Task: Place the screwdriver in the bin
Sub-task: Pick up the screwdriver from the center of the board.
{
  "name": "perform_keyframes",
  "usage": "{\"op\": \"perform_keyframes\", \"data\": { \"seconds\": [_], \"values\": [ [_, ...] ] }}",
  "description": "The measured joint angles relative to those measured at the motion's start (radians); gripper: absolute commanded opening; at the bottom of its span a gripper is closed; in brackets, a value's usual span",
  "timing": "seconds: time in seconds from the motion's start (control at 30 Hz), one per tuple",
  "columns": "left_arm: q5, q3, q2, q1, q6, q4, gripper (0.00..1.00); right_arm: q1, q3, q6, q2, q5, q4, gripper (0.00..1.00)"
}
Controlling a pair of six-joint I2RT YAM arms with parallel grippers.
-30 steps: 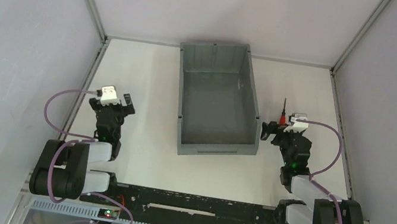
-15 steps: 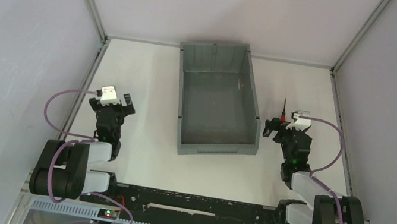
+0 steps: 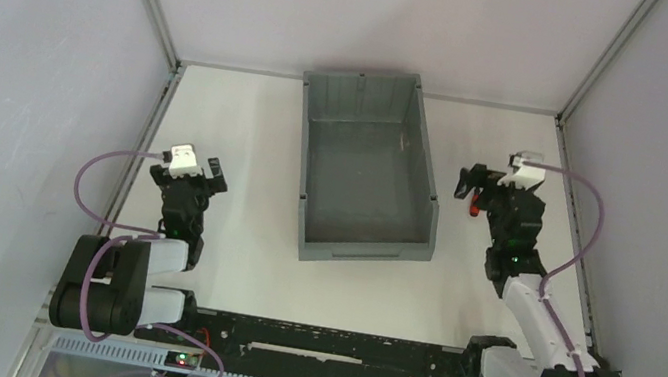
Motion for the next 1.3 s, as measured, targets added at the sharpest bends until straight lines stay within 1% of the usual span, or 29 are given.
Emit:
{"op": "perform_keyframes", "data": {
  "seconds": [0.33,0.57,0.73,0.87,1.03,1.17,1.3],
  "values": [
    [0.0,0.0,0.0,0.0,0.0,0.0,1.0,0.001,0.488,-0.004,-0.093,0.053,-0.436,1.0],
    [0.0,0.0,0.0,0.0,0.0,0.0,1.0,0.001,0.74,-0.023,-0.099,0.078,-0.647,1.0],
    [0.0,0.0,0.0,0.0,0.0,0.0,1.0,0.001,0.887,-0.038,-0.079,0.078,-0.748,1.0],
    [0.0,0.0,0.0,0.0,0.0,0.0,1.0,0.001,0.946,-0.043,-0.068,0.078,-0.793,1.0],
    [0.0,0.0,0.0,0.0,0.0,0.0,1.0,0.001,0.966,-0.05,-0.039,0.075,-0.83,1.0],
    [0.0,0.0,0.0,0.0,0.0,0.0,1.0,0.001,1.011,-0.064,0.042,0.074,-0.871,1.0],
    [0.0,0.0,0.0,0.0,0.0,0.0,1.0,0.0,1.018,-0.069,0.144,0.075,-0.897,1.0]
  ]
}}
